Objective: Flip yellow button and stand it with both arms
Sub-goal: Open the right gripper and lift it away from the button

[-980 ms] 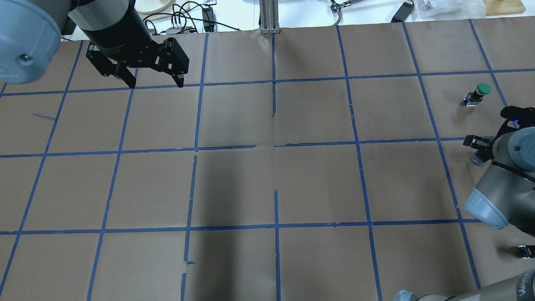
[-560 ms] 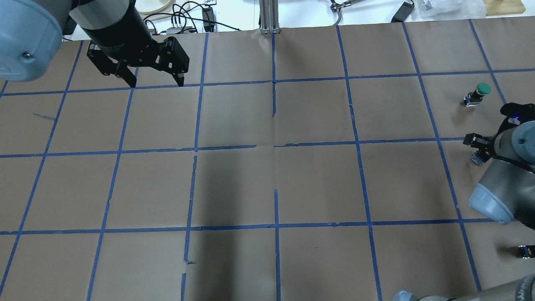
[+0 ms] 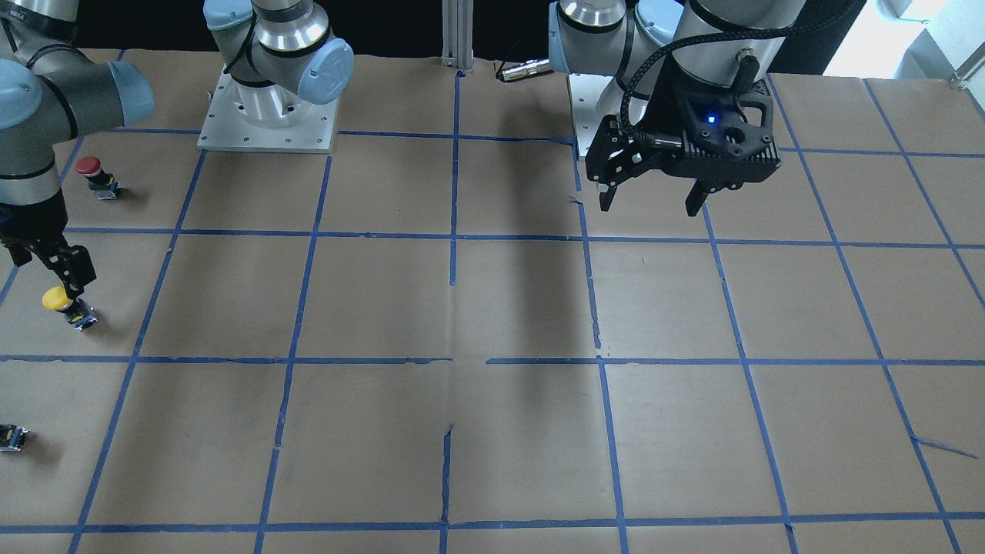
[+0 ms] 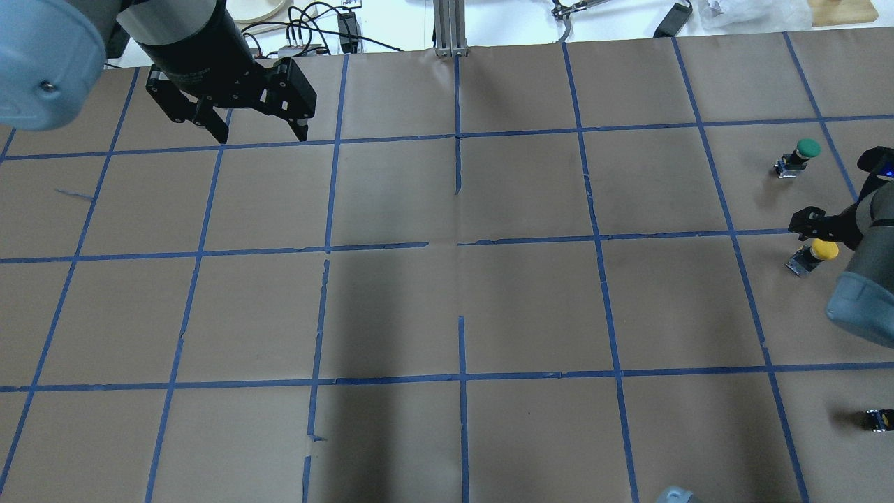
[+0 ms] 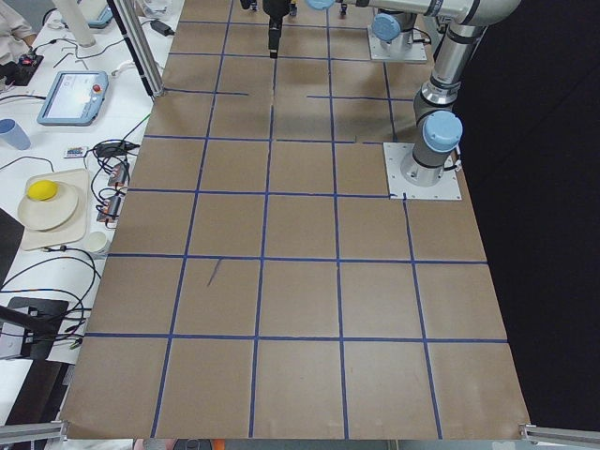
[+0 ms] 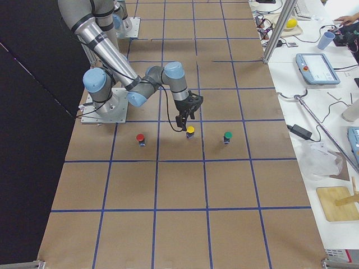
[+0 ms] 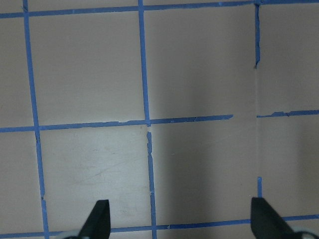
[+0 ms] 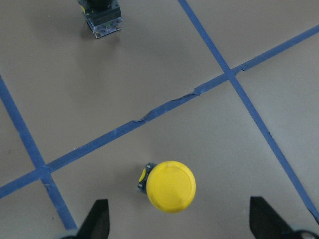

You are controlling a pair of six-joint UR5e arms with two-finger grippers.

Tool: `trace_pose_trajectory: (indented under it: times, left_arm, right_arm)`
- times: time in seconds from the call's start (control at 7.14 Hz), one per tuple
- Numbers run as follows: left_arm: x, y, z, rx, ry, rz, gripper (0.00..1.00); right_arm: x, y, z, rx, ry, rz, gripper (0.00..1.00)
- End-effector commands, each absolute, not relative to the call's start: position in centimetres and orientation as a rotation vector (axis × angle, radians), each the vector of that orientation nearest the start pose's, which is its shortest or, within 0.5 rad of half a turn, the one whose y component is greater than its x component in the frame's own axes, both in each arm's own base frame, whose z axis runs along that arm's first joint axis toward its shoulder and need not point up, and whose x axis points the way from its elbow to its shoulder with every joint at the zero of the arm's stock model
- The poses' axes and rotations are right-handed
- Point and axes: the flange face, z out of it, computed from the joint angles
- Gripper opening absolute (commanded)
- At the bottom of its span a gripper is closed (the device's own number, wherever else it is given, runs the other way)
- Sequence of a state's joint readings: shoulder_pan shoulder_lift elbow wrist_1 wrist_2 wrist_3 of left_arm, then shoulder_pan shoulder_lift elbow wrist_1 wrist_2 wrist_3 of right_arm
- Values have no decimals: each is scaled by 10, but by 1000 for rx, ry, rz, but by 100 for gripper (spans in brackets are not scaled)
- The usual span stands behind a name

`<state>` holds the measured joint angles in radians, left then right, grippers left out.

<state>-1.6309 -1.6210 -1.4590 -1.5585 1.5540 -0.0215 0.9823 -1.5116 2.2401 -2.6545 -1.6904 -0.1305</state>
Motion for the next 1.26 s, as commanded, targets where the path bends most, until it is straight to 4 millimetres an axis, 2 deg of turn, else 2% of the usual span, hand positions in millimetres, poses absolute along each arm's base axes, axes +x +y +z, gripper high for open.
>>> trace_pose_trajectory:
  times: [0.0, 0.14, 0.42, 0.56, 0.7, 0.84, 0.98, 1.12]
  left_arm:
    - [-167, -510, 518, 62, 3159, -113, 100]
    - [-167, -510, 519, 64, 3160, -115, 100]
    - [-167, -511, 521, 64, 3160, -120, 100]
    - [-167, -511, 520, 64, 3159, -118, 100]
    - [-167, -511, 521, 64, 3160, -122, 100]
    - [-166, -512, 521, 62, 3159, -122, 100]
    - [-167, -511, 522, 62, 3159, -125, 100]
    - [-167, -511, 521, 62, 3159, -122, 100]
  right_arm:
    - [-136, -457, 323, 703, 3226, -214, 100]
    - [-112, -478, 358, 625, 3213, -86, 100]
    - [-45, -490, 395, 476, 3212, 68, 100]
    - [-12, -492, 422, 364, 3213, 137, 100]
    - [19, -492, 451, 289, 3139, 203, 100]
    - [47, -488, 479, 276, 3078, 229, 100]
    - [82, -487, 497, 173, 3078, 173, 100]
    - [133, -477, 513, 42, 3105, 139, 100]
